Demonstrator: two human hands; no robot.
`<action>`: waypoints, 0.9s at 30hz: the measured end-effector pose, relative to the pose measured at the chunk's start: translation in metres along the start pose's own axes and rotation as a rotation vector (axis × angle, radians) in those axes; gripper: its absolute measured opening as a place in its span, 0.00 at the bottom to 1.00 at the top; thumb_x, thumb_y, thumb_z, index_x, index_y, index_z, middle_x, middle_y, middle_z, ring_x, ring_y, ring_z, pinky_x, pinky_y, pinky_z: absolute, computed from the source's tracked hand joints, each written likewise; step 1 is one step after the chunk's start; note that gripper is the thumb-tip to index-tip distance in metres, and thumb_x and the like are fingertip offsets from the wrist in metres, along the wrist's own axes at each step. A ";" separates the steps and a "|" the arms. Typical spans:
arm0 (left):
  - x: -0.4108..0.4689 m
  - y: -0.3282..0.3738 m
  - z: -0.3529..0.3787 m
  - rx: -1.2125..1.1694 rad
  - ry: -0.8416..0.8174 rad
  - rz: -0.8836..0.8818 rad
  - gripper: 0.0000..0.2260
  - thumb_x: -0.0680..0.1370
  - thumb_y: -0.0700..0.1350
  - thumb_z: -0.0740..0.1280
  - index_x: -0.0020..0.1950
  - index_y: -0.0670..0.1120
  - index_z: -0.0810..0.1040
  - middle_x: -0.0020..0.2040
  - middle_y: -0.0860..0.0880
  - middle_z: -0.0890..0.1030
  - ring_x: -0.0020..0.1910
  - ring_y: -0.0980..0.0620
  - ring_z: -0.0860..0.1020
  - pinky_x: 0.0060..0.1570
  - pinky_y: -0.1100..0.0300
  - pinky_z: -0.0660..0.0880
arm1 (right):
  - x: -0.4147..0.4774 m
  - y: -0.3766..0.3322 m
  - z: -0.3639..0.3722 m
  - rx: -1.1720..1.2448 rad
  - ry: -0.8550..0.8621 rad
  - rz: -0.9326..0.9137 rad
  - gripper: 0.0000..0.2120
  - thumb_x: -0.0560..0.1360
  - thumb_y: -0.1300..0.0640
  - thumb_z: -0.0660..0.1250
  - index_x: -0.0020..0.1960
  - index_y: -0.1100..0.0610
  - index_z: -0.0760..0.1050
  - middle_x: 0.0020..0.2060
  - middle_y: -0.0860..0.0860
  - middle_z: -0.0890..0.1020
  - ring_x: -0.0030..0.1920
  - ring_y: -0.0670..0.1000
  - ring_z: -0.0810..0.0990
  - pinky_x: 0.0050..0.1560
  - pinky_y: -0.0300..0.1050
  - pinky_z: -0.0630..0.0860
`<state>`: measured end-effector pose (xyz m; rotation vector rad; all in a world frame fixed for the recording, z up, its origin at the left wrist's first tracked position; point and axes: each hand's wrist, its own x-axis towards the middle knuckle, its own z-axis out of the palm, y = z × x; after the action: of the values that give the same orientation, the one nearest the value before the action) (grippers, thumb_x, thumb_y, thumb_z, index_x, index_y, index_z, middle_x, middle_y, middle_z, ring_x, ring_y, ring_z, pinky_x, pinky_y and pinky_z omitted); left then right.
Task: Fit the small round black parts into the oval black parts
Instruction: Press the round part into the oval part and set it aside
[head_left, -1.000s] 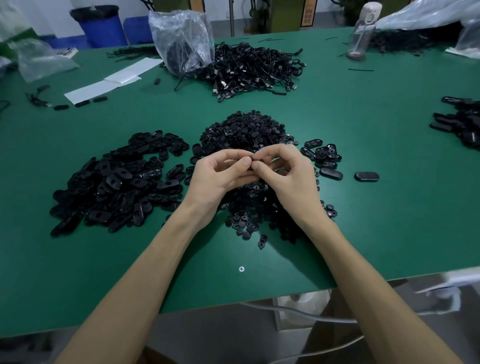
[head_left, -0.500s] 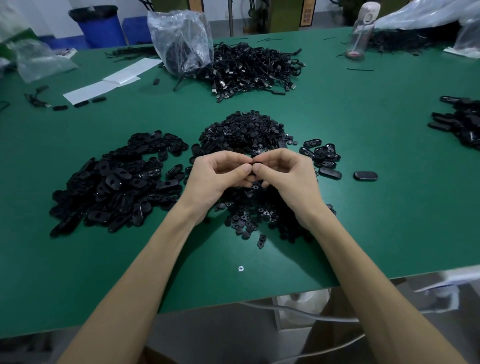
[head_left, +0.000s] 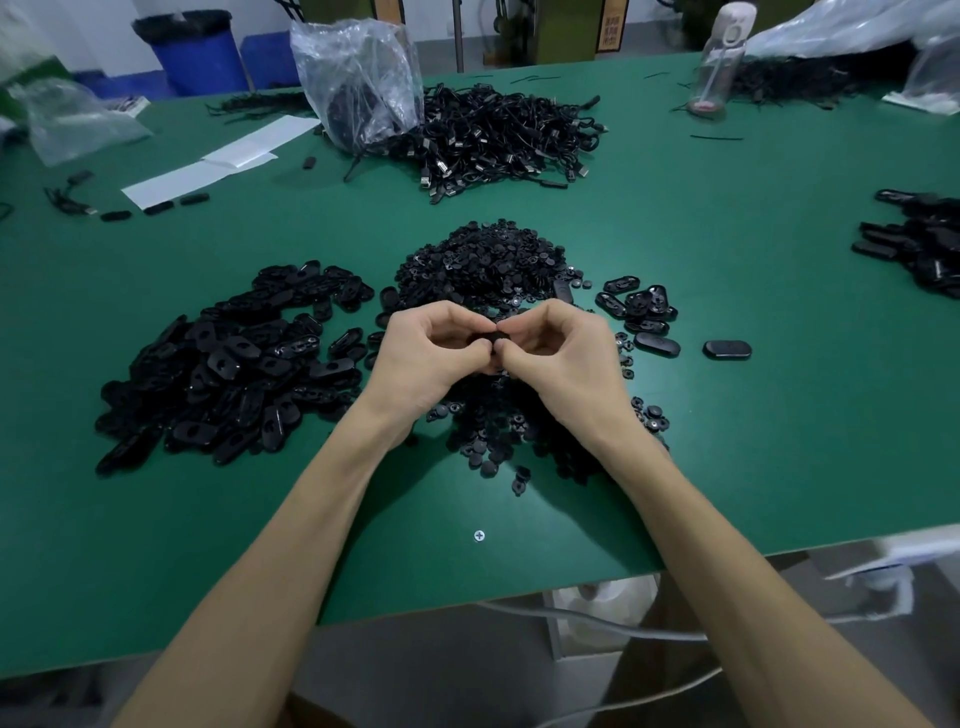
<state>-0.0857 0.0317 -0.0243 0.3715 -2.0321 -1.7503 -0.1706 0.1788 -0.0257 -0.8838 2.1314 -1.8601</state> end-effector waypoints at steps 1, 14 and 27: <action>0.000 0.000 0.000 0.013 0.004 0.000 0.06 0.76 0.29 0.72 0.51 0.36 0.83 0.42 0.43 0.87 0.39 0.47 0.86 0.46 0.59 0.83 | 0.000 0.000 0.001 -0.013 0.003 -0.001 0.05 0.72 0.63 0.76 0.46 0.56 0.83 0.38 0.49 0.86 0.40 0.48 0.85 0.44 0.44 0.82; -0.003 0.005 -0.007 -0.068 -0.066 0.000 0.10 0.76 0.33 0.75 0.57 0.36 0.85 0.49 0.39 0.88 0.48 0.41 0.87 0.52 0.53 0.84 | 0.000 -0.001 -0.005 0.099 0.001 0.034 0.05 0.74 0.65 0.75 0.46 0.57 0.83 0.37 0.51 0.87 0.39 0.51 0.87 0.44 0.44 0.84; 0.000 0.006 -0.018 0.545 0.383 0.136 0.10 0.83 0.36 0.66 0.62 0.44 0.82 0.58 0.48 0.84 0.56 0.54 0.82 0.60 0.67 0.76 | 0.010 0.003 -0.018 0.035 0.407 0.039 0.08 0.76 0.64 0.71 0.48 0.52 0.82 0.42 0.51 0.85 0.41 0.51 0.83 0.44 0.45 0.80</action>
<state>-0.0769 0.0169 -0.0167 0.6583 -2.1484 -0.9330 -0.1891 0.1890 -0.0226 -0.4809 2.3040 -2.2019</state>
